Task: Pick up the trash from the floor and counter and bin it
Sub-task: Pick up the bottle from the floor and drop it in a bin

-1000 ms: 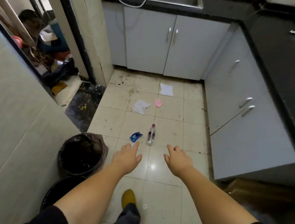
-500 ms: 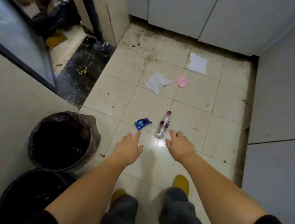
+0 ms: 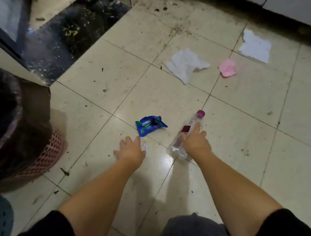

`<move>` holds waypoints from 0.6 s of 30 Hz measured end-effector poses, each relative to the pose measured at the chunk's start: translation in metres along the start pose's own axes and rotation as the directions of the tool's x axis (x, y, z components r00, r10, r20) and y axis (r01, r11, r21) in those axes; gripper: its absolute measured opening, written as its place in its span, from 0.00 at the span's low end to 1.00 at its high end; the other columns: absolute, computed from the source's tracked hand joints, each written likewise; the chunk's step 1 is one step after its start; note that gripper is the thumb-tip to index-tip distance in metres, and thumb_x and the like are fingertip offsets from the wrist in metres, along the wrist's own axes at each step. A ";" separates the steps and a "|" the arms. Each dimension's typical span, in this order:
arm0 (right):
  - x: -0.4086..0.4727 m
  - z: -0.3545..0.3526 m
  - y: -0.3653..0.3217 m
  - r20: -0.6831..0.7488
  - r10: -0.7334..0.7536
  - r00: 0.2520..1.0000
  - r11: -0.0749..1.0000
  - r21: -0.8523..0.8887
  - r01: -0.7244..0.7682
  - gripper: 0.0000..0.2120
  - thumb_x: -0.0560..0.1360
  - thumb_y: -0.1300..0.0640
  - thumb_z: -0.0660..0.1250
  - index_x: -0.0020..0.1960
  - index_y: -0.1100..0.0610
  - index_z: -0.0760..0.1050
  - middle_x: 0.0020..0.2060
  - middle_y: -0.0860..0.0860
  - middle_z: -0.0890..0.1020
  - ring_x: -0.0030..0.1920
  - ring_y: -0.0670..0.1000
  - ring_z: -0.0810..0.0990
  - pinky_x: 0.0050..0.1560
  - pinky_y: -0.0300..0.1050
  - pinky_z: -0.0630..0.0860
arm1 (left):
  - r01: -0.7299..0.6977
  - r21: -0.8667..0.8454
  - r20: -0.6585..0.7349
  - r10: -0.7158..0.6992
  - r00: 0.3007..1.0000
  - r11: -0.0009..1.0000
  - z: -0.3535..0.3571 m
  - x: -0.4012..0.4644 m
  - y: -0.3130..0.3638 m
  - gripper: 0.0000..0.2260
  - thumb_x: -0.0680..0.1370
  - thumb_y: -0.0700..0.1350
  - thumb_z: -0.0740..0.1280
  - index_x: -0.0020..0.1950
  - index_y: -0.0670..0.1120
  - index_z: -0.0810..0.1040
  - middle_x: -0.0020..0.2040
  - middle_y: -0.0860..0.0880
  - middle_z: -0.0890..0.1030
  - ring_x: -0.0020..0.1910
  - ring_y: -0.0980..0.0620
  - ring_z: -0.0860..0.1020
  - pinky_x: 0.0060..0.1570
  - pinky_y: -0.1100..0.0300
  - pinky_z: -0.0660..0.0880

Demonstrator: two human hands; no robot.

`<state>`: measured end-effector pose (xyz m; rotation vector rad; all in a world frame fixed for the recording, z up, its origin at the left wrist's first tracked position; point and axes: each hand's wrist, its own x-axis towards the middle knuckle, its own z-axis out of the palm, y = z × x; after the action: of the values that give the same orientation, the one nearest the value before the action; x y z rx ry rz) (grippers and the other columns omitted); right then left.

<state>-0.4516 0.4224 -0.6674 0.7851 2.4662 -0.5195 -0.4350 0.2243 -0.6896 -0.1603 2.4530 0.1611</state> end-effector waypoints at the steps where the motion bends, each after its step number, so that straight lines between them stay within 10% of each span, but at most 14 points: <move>1: 0.007 0.006 0.000 -0.009 0.012 1.000 1.000 0.017 -0.012 0.36 0.79 0.43 0.58 0.78 0.48 0.41 0.66 0.61 0.67 0.60 0.62 0.75 0.55 0.55 0.74 | 0.005 -0.037 0.013 -0.004 1.000 0.999 0.007 0.007 -0.001 0.26 0.79 0.54 0.59 0.75 0.52 0.55 0.72 0.44 0.61 0.72 0.42 0.60 0.63 0.43 0.68; 12: 0.016 0.030 -0.004 0.032 -0.028 0.999 0.998 0.049 0.027 0.40 0.78 0.51 0.60 0.76 0.39 0.34 0.64 0.61 0.63 0.42 0.56 0.75 0.41 0.47 0.74 | -0.193 0.185 -0.036 0.203 0.978 0.964 0.031 0.014 -0.021 0.27 0.75 0.38 0.67 0.72 0.48 0.60 0.72 0.40 0.61 0.70 0.40 0.63 0.59 0.50 0.74; 18: 0.014 -0.008 -0.007 -0.061 -0.063 0.996 0.992 0.103 0.069 0.38 0.79 0.50 0.57 0.77 0.43 0.34 0.60 0.63 0.67 0.33 0.53 0.70 0.40 0.48 0.73 | -0.201 -0.012 -0.082 0.200 0.976 0.979 -0.002 0.002 -0.020 0.19 0.77 0.33 0.59 0.67 0.43 0.66 0.64 0.42 0.69 0.62 0.43 0.69 0.56 0.53 0.73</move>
<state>-0.4689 0.4270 -0.6677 0.7714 2.5426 -0.6643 -0.4342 0.2041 -0.6906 0.0746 2.5457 0.2717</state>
